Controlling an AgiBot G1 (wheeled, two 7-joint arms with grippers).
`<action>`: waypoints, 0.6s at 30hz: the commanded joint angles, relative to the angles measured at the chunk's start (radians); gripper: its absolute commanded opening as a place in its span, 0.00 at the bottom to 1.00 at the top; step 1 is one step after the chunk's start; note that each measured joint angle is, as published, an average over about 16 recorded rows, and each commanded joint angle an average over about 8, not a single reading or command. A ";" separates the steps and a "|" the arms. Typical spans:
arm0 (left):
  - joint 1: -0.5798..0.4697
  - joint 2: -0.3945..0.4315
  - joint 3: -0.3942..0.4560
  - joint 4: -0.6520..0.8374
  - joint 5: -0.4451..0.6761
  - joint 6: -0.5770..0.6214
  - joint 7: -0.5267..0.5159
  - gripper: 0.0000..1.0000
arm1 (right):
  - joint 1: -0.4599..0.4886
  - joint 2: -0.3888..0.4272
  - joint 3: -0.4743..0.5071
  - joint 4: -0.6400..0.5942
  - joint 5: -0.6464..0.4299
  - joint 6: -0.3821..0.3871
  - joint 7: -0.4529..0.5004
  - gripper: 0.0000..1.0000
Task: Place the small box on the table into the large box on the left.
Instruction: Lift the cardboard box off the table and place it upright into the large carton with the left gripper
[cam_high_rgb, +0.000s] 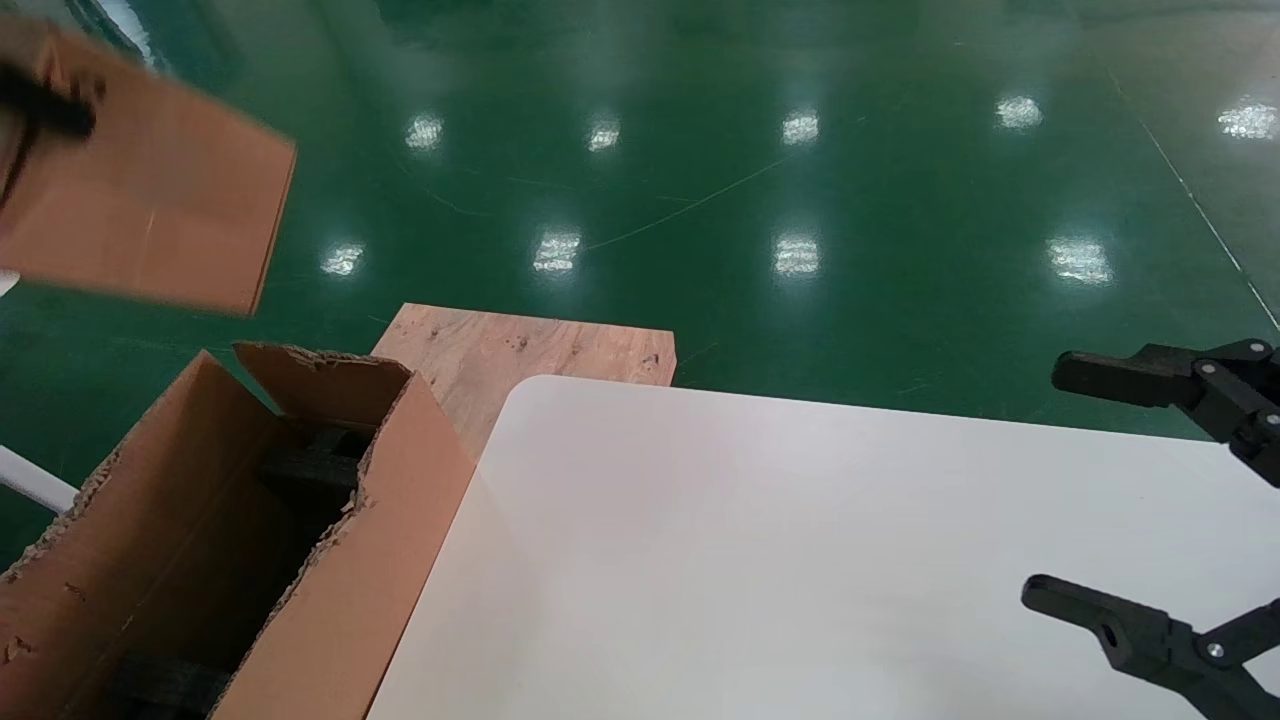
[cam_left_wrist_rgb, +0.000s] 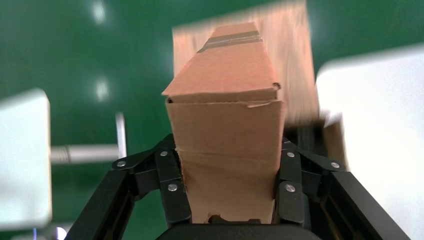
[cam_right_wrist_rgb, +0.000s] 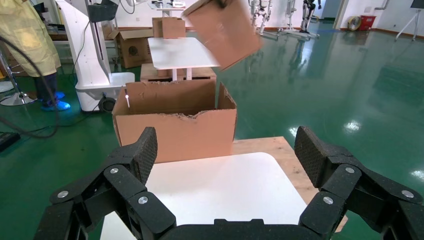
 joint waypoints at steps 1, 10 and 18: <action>0.030 -0.014 0.015 0.007 0.011 0.035 -0.001 0.00 | 0.000 0.000 0.000 0.000 0.000 0.000 0.000 1.00; 0.111 -0.032 0.132 -0.054 -0.131 0.079 -0.001 0.00 | 0.000 0.000 0.000 0.000 0.000 0.000 0.000 1.00; 0.190 0.002 0.210 -0.017 -0.112 0.026 -0.041 0.00 | 0.000 0.000 0.000 0.000 0.000 0.000 0.000 1.00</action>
